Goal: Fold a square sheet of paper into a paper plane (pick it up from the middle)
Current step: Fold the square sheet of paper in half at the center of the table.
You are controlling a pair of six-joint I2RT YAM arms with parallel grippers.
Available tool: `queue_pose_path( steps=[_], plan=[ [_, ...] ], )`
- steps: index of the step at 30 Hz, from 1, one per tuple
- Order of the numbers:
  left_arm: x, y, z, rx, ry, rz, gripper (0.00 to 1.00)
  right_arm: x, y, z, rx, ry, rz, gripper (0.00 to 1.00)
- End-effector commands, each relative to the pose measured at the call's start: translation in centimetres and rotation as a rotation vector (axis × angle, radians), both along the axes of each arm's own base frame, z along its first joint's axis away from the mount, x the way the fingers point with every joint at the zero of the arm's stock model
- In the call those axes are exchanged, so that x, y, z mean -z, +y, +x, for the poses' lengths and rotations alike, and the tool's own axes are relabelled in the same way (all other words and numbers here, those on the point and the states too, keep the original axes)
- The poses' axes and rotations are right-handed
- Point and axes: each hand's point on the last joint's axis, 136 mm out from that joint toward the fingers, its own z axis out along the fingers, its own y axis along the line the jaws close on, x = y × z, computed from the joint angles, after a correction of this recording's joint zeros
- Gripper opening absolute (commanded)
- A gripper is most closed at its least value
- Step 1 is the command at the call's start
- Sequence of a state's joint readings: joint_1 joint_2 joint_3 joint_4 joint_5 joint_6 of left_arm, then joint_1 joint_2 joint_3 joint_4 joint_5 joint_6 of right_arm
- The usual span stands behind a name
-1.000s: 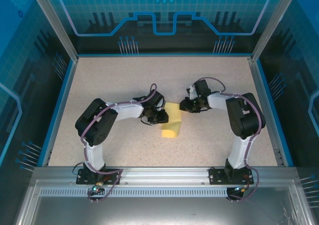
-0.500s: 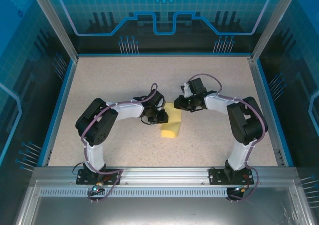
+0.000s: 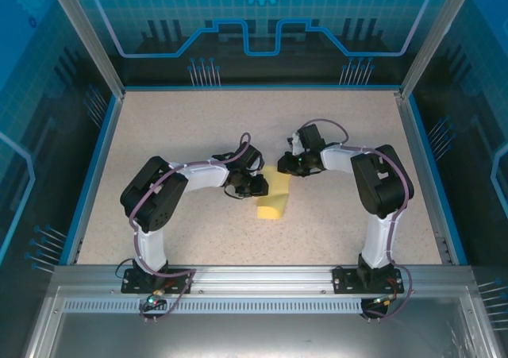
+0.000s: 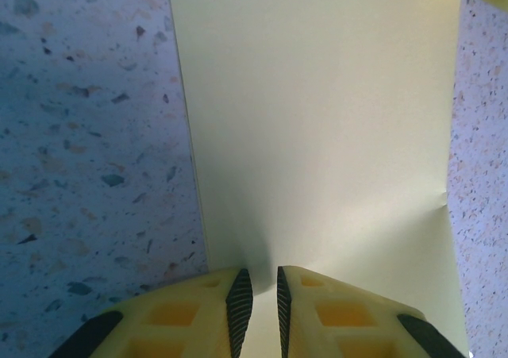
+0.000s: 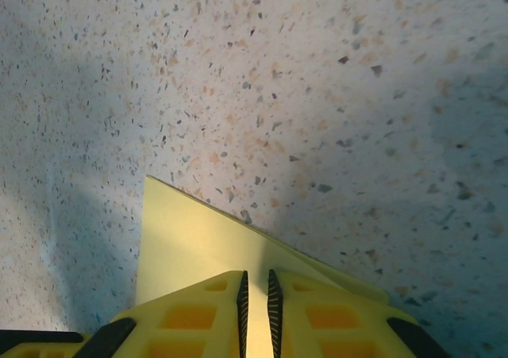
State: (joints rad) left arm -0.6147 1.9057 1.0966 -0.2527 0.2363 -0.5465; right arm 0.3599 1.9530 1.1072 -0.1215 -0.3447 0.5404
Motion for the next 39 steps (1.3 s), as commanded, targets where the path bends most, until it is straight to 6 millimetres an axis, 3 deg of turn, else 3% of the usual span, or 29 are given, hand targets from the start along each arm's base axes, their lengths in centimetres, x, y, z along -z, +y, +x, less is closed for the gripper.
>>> queue_pose_path(
  steps=[1, 5, 10, 14, 18, 23, 26, 29, 39],
  plan=[
    [6.0, 5.4, -4.0, -0.010, 0.142, 0.254, 0.23, 1.7, -2.6, 1.0, 0.049, 0.006, -0.069, 0.18],
    [6.1, 5.5, -4.1, -0.012, 0.144, 0.255, 0.23, 2.0, -4.2, 1.3, 0.087, 0.010, -0.075, 0.18],
    [6.0, 5.3, -3.9, -0.012, 0.142, 0.249, 0.23, 0.5, -5.0, 1.6, 0.098, -0.017, -0.065, 0.18],
    [5.8, 5.2, -3.7, -0.009, 0.139, 0.251, 0.23, -2.3, -3.9, 0.5, 0.061, -0.052, -0.022, 0.18],
    [5.8, 5.1, -3.6, -0.007, 0.142, 0.253, 0.23, -3.7, -1.0, -2.7, 0.003, -0.028, 0.053, 0.18],
    [5.8, 5.0, -3.6, -0.005, 0.144, 0.249, 0.23, -2.4, 2.4, -7.1, -0.050, 0.056, 0.112, 0.18],
    [5.8, 5.0, -3.7, 0.000, 0.146, 0.250, 0.23, -1.5, 3.6, -8.8, -0.091, 0.089, 0.096, 0.18],
    [5.9, 5.0, -3.7, 0.006, 0.148, 0.252, 0.23, -0.6, 3.8, -9.5, -0.105, 0.123, 0.087, 0.18],
    [5.9, 5.0, -3.6, 0.011, 0.148, 0.256, 0.23, 1.8, 1.6, -12.2, -0.161, 0.211, -0.041, 0.18]
  ],
)
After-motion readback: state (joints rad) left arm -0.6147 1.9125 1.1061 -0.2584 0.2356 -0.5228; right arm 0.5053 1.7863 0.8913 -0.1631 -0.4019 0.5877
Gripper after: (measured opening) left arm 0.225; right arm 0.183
